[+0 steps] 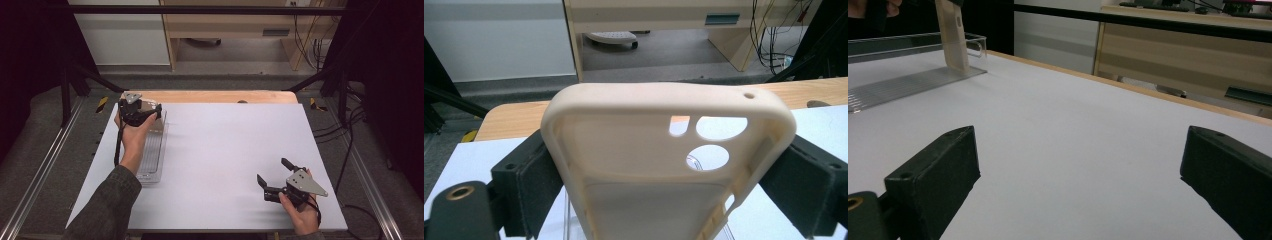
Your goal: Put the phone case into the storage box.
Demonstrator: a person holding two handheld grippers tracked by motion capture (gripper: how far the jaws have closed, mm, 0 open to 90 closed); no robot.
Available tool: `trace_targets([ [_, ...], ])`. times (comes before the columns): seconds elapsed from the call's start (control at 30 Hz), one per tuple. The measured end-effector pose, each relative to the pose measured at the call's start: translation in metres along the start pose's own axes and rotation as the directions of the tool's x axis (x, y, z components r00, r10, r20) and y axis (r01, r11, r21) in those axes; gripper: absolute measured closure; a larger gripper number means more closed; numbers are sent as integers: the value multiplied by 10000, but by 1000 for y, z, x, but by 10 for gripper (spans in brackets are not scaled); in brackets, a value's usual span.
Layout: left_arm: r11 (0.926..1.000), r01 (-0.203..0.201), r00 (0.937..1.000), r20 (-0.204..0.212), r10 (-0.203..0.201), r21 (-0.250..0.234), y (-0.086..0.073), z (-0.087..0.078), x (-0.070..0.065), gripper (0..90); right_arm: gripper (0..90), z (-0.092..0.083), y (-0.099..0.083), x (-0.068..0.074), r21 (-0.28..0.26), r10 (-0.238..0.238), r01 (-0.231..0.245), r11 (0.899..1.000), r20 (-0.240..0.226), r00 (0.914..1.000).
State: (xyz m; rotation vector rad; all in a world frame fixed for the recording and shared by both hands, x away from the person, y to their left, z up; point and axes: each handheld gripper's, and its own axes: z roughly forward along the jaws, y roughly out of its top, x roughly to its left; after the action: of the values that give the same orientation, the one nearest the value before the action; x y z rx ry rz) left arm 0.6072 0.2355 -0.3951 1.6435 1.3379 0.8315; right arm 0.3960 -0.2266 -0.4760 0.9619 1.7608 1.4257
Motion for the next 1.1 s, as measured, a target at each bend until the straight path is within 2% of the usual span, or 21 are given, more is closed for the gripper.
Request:
trace_targets([
  [1.1,9997,166,9993,-346,-171,-154,2,10,-1,102,24,1,0,1,-11,63,-63,10000,-20,10000],
])
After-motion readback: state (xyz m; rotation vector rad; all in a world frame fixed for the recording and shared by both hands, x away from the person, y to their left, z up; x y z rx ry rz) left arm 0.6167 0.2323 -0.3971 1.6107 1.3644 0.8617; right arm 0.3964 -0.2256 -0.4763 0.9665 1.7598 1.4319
